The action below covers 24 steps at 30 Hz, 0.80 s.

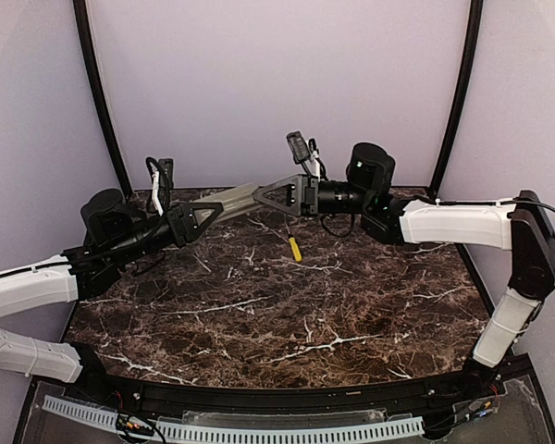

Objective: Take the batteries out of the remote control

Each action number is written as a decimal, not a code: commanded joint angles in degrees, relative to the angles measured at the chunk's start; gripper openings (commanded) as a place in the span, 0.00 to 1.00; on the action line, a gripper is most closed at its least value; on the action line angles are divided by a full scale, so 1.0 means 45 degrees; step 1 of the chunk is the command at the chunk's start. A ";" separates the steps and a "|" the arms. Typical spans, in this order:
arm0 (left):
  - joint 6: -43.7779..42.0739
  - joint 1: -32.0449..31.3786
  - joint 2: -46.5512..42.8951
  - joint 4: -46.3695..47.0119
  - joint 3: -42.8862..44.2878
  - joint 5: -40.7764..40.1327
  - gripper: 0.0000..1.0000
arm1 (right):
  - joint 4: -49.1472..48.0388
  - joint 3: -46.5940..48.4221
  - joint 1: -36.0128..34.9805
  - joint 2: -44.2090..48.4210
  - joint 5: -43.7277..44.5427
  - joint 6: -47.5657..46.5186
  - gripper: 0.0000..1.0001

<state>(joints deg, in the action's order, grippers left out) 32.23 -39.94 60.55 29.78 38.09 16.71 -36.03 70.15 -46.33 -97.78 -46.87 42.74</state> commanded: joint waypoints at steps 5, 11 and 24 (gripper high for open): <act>-0.0844 -0.0526 -0.0293 0.0767 0.0229 0.1114 0.00 | -0.0138 -0.0528 -0.0372 -0.0518 -0.1216 0.0790 0.72; -0.1126 -0.0536 -0.0360 0.0523 0.0113 0.0620 0.00 | -0.0293 -0.0604 -0.0370 -0.0559 -0.1301 0.0890 0.72; -0.1173 -0.0533 -0.0176 0.0441 0.0055 0.0160 0.00 | -0.0089 -0.0442 -0.0370 -0.0725 -0.1255 0.0824 0.72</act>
<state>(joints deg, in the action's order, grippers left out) 27.49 -40.73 59.99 26.39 38.06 14.85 -38.76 68.23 -46.04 -98.78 -48.16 45.34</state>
